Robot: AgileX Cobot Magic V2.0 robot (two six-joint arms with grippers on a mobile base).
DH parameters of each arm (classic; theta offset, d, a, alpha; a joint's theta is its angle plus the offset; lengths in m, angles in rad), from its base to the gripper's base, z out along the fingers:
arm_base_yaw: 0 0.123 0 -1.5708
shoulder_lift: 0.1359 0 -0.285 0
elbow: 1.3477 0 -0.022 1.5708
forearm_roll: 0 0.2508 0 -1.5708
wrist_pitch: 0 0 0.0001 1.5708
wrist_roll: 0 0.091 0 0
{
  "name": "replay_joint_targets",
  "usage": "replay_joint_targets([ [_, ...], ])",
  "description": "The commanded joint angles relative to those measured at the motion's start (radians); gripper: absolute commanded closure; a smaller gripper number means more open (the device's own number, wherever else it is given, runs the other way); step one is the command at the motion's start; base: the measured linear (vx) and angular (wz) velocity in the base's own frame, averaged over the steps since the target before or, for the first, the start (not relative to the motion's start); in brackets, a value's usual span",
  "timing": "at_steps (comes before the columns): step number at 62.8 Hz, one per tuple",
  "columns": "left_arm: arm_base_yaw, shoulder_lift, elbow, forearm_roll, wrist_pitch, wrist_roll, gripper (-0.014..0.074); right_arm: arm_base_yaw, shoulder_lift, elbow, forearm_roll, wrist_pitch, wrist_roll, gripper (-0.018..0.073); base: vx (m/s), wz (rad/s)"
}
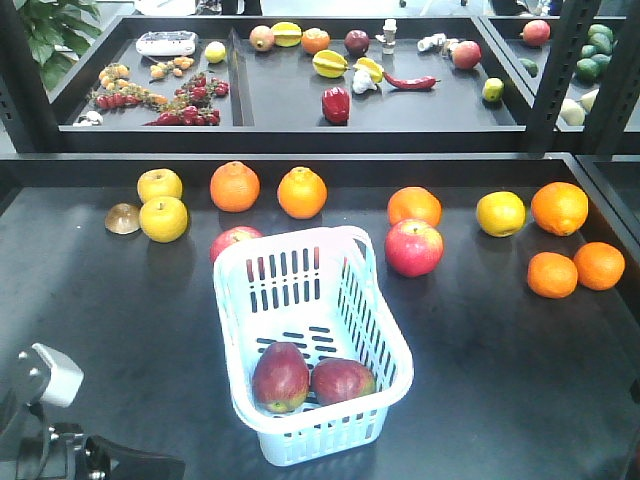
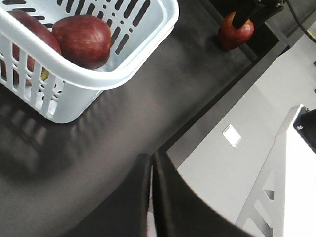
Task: Pick three apples into basket with both arms
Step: 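Lower the right gripper, close it on the red apple and lift, then carry the apple over the basket with the right gripper and release it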
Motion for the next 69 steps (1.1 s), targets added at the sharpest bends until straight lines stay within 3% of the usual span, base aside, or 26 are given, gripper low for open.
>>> replay_joint_targets([
  [1, 0.000, -0.013, -0.021, -0.050, -0.026, -0.005, 0.0602, -0.004, -0.040, -0.018, 0.010, 0.038, -0.002, 0.0133, 0.00, 0.00],
  [10, 0.000, -0.013, -0.021, -0.051, -0.026, -0.005, 0.0602, -0.004, -0.066, -0.028, 0.077, 0.046, -0.024, 0.0342, 0.00, 0.00],
  [22, 0.000, -0.013, -0.021, -0.052, -0.026, -0.005, 0.0602, -0.004, -0.151, -0.070, 0.244, 0.078, -0.154, 0.0573, 0.00, 0.00],
  [30, 0.000, -0.013, -0.021, -0.052, -0.026, -0.005, 0.0602, -0.004, -0.230, -0.103, 0.394, 0.120, -0.254, 0.0568, 0.00, 0.00],
  [43, 0.000, -0.013, -0.021, -0.052, -0.026, -0.005, 0.0602, 0.023, -0.376, -0.116, 0.756, 0.179, -0.460, 0.0566, 0.00, 0.00],
  [49, 0.000, -0.013, -0.021, -0.052, -0.026, -0.005, 0.0602, 0.100, -0.429, -0.116, 0.857, 0.221, -0.522, 0.0565, 0.00, 0.00],
  [57, 0.000, -0.013, -0.021, -0.052, -0.027, -0.005, 0.0602, 0.274, -0.480, -0.116, 0.883, 0.223, -0.538, 0.0564, 0.00, 0.00],
  [69, 0.000, -0.013, -0.021, -0.052, -0.026, -0.005, 0.0602, 0.576, -0.486, -0.116, 0.877, 0.046, -0.541, 0.0563, 0.00, 0.00],
])
